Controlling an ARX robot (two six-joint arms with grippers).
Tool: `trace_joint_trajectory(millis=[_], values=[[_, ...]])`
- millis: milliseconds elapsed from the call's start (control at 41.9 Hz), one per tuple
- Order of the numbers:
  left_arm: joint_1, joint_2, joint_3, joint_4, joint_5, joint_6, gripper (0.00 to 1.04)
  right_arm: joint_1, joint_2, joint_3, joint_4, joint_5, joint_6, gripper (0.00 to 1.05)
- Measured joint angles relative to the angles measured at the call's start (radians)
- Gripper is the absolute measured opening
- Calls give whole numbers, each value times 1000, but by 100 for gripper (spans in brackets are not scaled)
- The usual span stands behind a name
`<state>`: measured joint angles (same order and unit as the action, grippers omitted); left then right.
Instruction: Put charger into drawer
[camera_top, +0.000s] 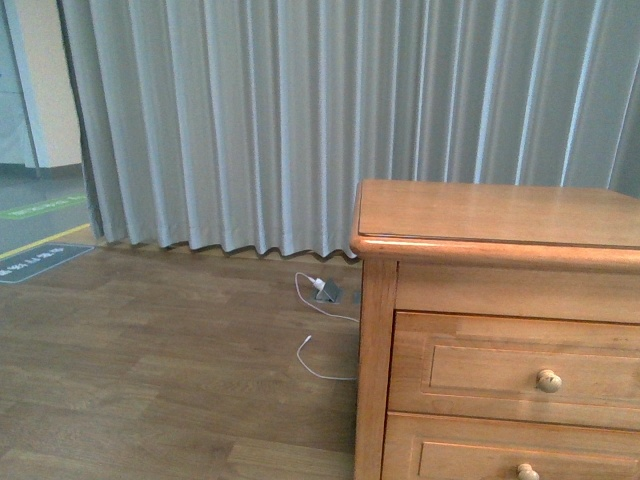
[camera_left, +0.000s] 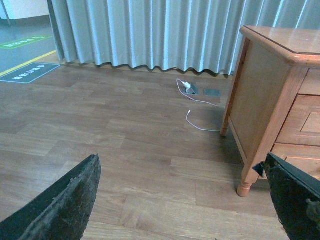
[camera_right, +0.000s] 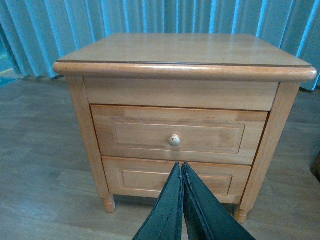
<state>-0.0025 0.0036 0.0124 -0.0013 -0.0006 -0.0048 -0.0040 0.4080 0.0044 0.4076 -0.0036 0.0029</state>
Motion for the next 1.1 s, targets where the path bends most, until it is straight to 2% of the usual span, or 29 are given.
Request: trace_joint_trajectory(millis=[644, 764, 1074, 1098], values=[[0, 0, 0, 0, 0, 0, 99, 0, -233, 0, -230, 3, 0, 2], [0, 0, 0, 0, -1, 0, 99, 1, -364, 1, -395, 3, 0, 2], [0, 0, 0, 0, 0, 0, 99, 1, -404, 1, -406, 3, 0, 2], [0, 0, 0, 0, 0, 0, 99, 1, -404, 1, -407, 3, -1, 5]])
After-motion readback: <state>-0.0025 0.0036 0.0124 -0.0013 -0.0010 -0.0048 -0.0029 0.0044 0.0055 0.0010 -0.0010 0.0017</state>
